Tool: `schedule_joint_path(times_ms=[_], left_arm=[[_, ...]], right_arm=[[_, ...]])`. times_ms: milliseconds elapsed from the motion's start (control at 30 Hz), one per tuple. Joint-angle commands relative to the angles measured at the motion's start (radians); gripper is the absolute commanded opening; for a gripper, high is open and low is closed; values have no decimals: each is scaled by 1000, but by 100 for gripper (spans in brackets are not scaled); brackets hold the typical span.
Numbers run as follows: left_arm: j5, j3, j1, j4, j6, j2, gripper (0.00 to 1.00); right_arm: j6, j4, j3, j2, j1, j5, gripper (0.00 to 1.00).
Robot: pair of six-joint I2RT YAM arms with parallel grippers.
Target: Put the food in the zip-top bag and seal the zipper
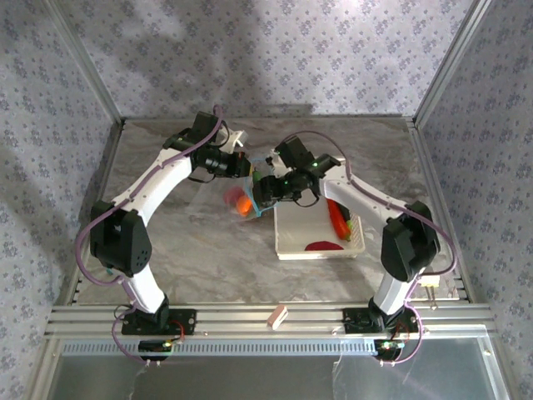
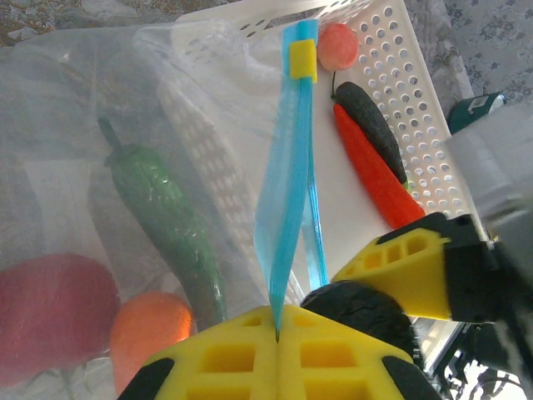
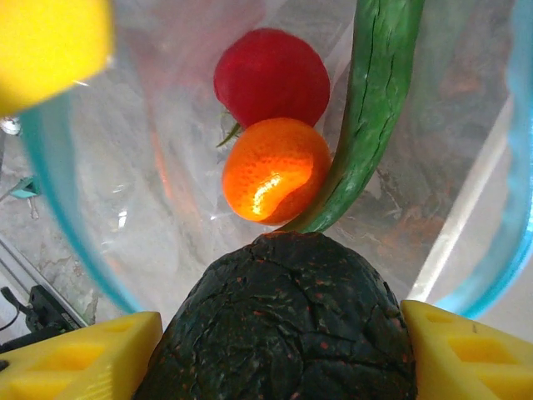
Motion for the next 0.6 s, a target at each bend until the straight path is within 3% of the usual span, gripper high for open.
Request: schedule_joint_path(times_ms=[0,233,567], left_arm=[[11,32,-5,8,0,-6,7],[11,30,-6,6,2,-16,7],[13,36,-6,4,2,-15,7]], right_arm=[[31,7,43,48,3,-11,66],[31,-4,81,93,12,0,79],[16,-17,86,61,11,29,86]])
